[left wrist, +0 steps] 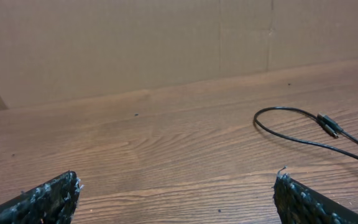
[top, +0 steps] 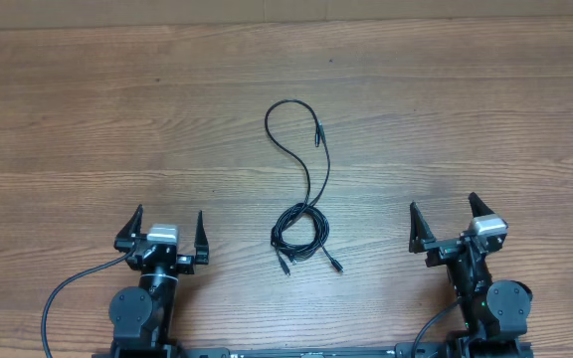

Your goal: Untangle cables

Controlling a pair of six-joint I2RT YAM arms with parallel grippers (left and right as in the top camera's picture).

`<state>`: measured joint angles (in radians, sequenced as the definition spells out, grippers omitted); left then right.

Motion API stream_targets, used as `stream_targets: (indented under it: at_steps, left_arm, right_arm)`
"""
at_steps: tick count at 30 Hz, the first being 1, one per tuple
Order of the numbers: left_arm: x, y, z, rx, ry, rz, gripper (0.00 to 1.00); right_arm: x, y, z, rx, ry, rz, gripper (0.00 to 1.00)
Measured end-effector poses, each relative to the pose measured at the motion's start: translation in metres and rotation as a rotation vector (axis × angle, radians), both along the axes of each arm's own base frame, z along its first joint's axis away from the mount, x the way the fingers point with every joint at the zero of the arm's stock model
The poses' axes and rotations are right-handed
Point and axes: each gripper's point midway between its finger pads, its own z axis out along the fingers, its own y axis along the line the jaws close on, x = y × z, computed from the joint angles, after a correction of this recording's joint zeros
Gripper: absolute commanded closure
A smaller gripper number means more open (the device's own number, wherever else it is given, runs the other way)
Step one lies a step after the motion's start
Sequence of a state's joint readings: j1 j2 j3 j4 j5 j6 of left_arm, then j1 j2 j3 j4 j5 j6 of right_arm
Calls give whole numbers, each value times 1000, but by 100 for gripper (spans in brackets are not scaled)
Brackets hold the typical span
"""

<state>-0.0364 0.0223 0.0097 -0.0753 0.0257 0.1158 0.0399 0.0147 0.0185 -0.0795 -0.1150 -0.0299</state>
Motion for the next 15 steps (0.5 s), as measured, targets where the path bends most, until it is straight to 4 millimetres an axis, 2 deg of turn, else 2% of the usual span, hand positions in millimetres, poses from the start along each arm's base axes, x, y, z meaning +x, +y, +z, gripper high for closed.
stream_targets:
  at_steps: [12,15]
  left_arm:
    - [0,1,2,0,-8,3,1]
    - [1,-1,20,-7,-82,-7,0]
  right_arm:
    - [0,0,0,-1,0,0,0]
    - [0,0,0,0,1,0,0]
